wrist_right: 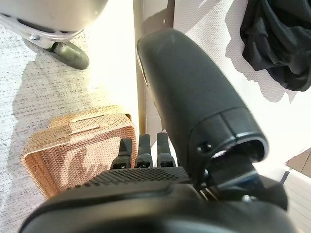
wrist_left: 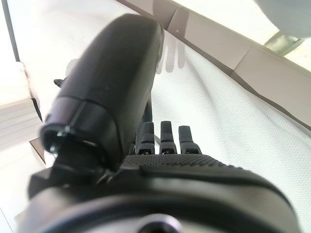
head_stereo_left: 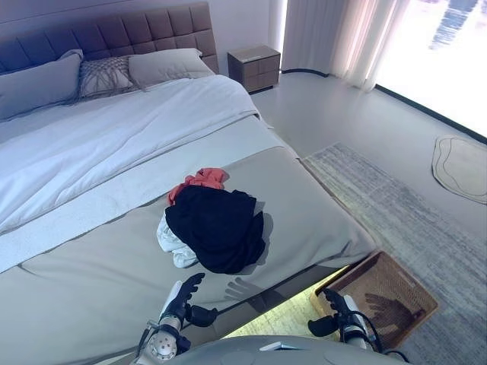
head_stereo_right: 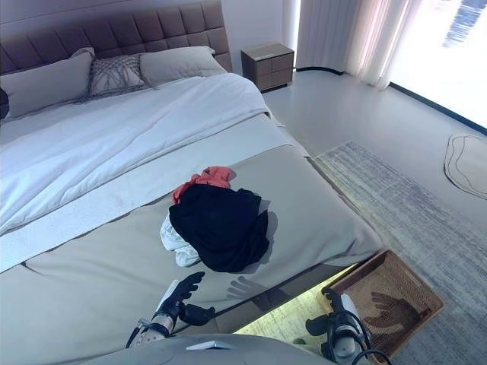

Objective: Pick up the clothes from the bed and place them into the basket

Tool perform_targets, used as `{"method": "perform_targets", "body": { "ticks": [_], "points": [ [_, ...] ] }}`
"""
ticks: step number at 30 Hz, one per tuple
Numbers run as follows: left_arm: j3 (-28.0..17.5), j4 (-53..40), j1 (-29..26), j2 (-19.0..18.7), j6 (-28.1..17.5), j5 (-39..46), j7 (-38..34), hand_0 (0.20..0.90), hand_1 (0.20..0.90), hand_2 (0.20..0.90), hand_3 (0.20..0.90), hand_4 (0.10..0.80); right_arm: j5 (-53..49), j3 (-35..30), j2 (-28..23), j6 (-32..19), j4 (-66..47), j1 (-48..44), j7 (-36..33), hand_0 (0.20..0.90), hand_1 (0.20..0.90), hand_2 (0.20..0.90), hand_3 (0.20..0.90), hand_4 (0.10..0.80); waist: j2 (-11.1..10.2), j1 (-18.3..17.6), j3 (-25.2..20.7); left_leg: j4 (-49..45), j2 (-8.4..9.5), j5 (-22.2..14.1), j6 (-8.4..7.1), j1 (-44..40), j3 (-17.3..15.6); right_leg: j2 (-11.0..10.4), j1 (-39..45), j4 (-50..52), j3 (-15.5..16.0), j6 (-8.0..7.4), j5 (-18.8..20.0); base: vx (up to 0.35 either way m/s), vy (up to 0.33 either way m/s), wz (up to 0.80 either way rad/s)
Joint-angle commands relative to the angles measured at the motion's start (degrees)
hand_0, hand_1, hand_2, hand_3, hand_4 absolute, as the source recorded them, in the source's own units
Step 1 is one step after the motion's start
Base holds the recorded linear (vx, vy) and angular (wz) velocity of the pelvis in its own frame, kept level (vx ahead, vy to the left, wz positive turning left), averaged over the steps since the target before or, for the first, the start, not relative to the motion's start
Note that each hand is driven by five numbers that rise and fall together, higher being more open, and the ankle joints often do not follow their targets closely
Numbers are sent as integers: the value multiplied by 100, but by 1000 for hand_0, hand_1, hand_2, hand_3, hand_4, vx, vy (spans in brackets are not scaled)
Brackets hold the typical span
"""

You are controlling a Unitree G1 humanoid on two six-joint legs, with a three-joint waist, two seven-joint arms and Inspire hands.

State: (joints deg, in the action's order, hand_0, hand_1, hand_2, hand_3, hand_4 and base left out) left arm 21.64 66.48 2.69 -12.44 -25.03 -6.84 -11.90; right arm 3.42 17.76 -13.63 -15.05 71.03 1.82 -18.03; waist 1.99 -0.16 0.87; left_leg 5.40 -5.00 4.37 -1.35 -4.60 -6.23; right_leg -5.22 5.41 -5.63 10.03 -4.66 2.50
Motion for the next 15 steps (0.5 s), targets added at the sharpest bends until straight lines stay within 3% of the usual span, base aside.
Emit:
{"method": "perform_targets", "body": {
  "ticks": [1, 15],
  "points": [
    [54, 155, -547, 42, -247, -113, -164, 900, 900, 900, 900, 800, 84, -20, 262, -605, 244, -576, -348, 900, 900, 900, 900, 800, -212, 57, 200, -40, 258, -819, 147, -328, -111, -53, 154, 266, 32, 22, -389, 0, 0, 0],
    [-2, 229, -528, 34, -209, -36, -114, 900, 900, 900, 900, 800, -118, -63, 234, -463, 276, -578, -58, 900, 900, 900, 900, 800, -215, 41, 205, -40, 253, -828, 156, -355, -140, -54, 174, 269, 18, 28, -397, 0, 0, 0]
  ]
}}
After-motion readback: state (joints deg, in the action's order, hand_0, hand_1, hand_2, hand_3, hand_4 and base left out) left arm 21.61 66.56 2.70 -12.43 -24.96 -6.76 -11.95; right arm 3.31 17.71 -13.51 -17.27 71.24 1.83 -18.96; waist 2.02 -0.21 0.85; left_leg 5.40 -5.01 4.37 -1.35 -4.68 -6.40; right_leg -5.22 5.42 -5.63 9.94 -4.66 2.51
